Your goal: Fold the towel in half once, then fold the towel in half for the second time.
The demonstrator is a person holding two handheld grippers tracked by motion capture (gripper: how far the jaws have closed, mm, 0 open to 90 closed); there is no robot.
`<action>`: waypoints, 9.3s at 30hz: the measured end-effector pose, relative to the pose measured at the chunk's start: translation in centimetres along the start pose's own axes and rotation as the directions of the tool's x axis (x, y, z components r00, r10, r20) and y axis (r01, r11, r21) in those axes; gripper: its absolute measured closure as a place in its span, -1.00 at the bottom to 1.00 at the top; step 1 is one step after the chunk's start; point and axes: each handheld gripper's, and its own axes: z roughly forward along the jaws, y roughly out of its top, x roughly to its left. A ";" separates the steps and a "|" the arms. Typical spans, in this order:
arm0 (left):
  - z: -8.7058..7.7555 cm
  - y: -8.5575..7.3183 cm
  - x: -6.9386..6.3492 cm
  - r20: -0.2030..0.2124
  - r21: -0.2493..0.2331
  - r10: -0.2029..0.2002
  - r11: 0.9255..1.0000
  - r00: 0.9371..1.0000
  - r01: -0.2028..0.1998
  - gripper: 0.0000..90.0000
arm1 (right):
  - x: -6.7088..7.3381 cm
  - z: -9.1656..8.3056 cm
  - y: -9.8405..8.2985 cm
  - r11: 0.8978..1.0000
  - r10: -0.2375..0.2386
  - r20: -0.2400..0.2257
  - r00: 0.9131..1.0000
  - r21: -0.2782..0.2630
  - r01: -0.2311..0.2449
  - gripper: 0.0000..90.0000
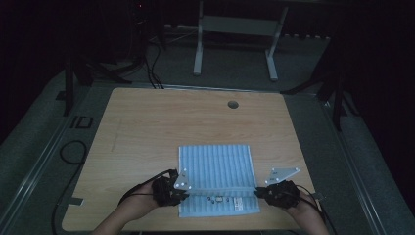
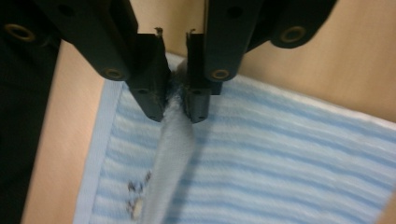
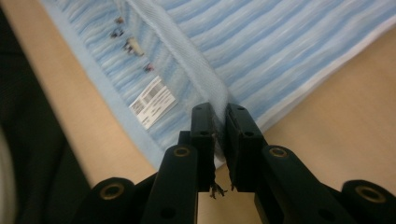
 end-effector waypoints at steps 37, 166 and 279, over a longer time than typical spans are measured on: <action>4.4 0.8 5.0 0.001 0.079 -0.122 0.989 0.993 0.122 0.11 | -3.5 6.3 3.2 0.994 -0.016 0.007 1.000 0.105 0.016 0.33; 0.7 -3.8 -0.2 0.021 -0.116 -0.158 0.980 0.987 0.160 0.88 | 0.1 2.1 0.2 0.996 -0.027 0.035 0.999 0.087 0.024 0.93; 1.8 -3.9 12.6 -0.149 -0.242 -0.436 0.886 0.888 0.395 -0.94 | -9.1 8.0 8.8 0.994 0.091 0.104 0.990 -0.074 -0.083 -0.72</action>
